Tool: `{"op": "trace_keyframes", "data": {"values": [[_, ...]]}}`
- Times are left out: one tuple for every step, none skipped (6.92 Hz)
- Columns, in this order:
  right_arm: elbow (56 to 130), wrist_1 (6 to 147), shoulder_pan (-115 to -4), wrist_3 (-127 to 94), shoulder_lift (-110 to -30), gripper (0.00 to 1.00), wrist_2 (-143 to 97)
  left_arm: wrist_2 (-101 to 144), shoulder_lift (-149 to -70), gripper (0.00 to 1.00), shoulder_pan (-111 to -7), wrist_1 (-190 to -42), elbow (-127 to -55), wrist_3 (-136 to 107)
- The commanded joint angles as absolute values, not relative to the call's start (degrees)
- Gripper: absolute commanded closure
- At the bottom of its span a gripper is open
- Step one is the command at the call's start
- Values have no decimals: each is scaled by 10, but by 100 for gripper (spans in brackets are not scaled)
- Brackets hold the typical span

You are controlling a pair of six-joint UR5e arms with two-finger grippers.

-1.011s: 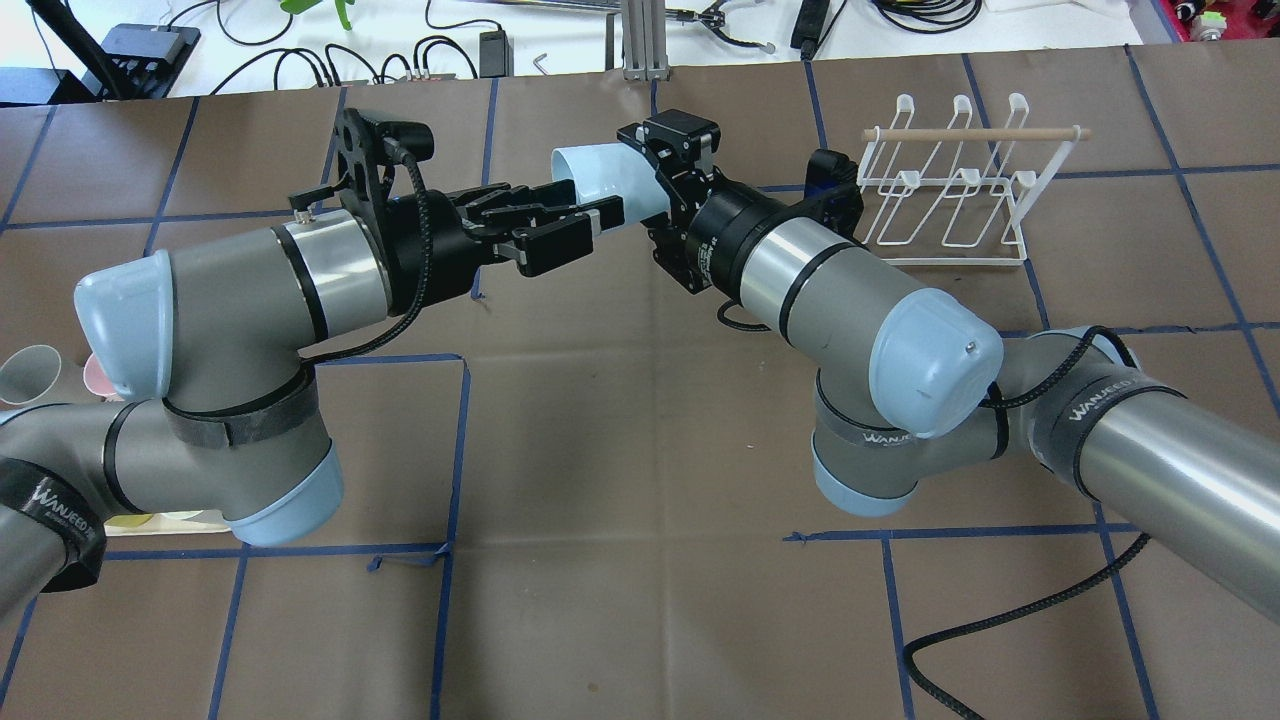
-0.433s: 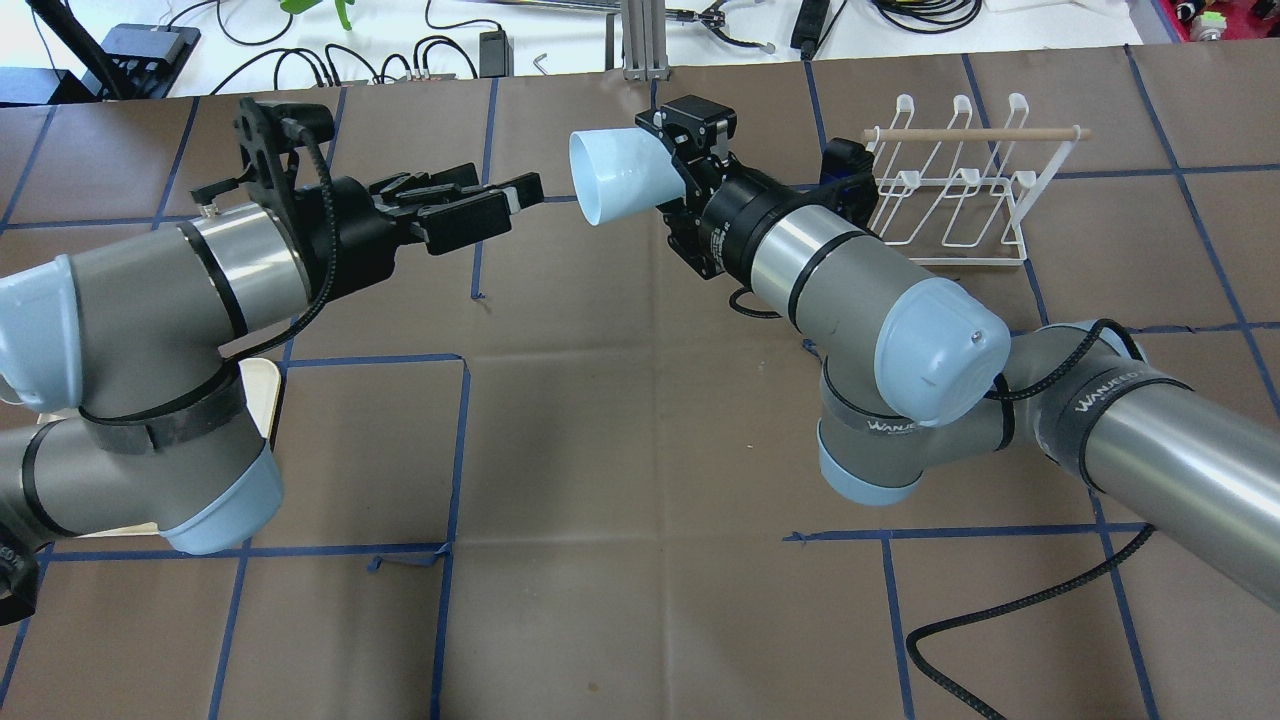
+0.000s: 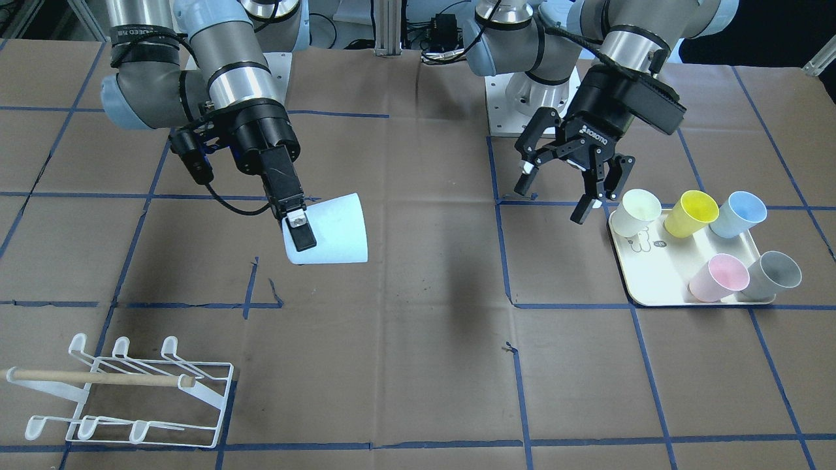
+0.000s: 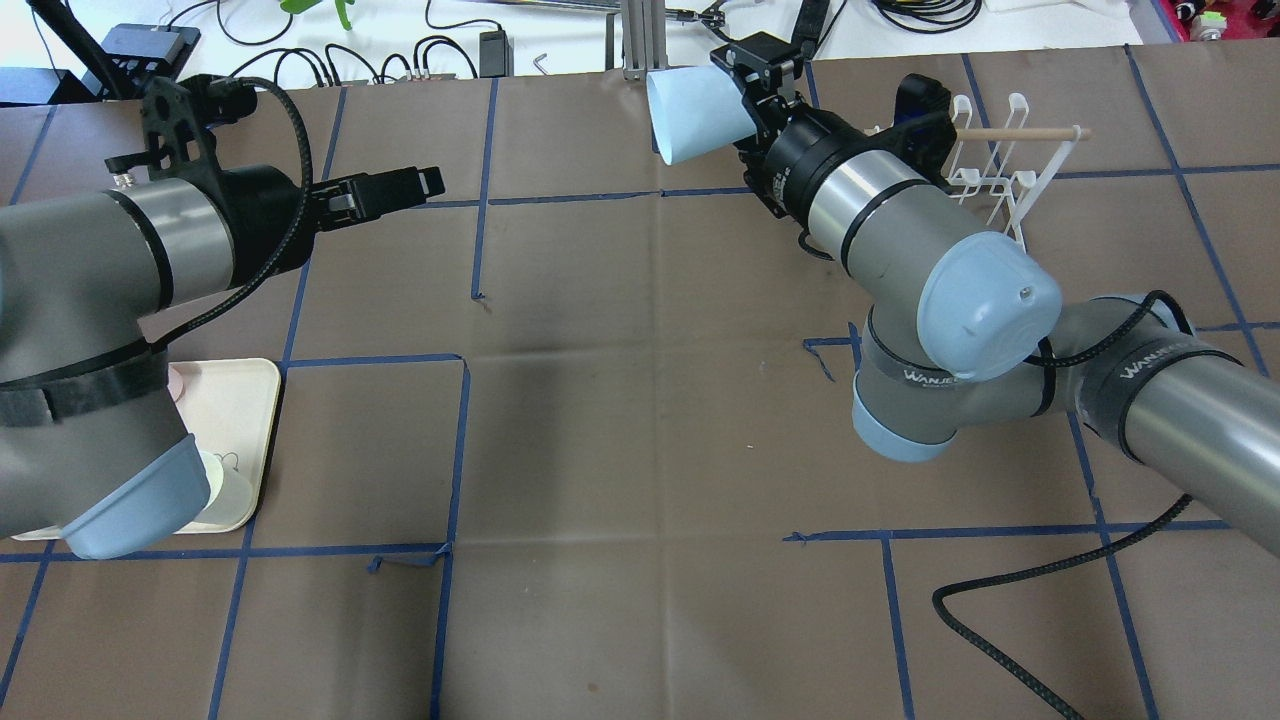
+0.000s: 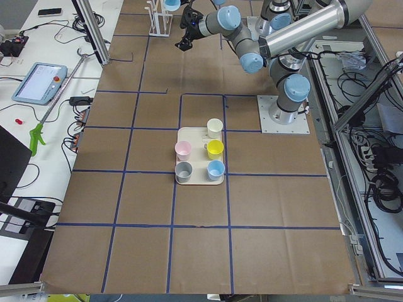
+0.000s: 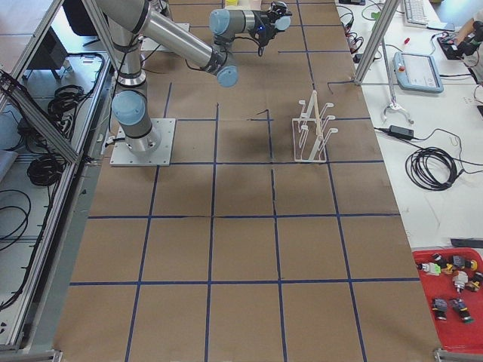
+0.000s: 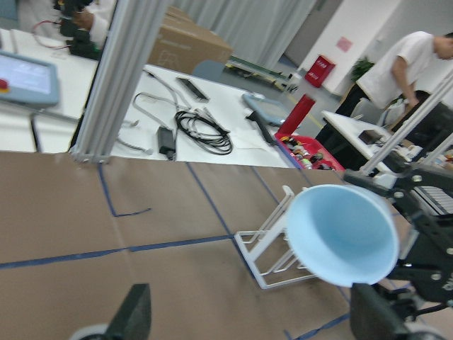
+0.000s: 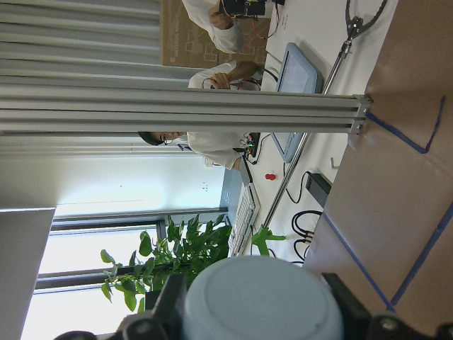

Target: Transfer IKEA cup to right arm and place on rack

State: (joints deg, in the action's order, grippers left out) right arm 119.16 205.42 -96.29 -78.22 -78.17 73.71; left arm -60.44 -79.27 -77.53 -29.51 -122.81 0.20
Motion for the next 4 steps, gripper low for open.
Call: {"op": "trace_keyframes", "data": {"values": [[1180,2053,-929,-579,-756,75,787,-739,-796,1,-788,-495,-1150,2],[1154,2054,-923,-516,-730,79,801,-784,-797,1,-794,-585,-1119,1],[1136,2054,-901,-437,-720,82,801,-817,-797,1,-798,-685,-1078,1],[1130,2053,-879,-347,-719,82,801,-851,-798,1,-798,-774,-1036,1]]}}
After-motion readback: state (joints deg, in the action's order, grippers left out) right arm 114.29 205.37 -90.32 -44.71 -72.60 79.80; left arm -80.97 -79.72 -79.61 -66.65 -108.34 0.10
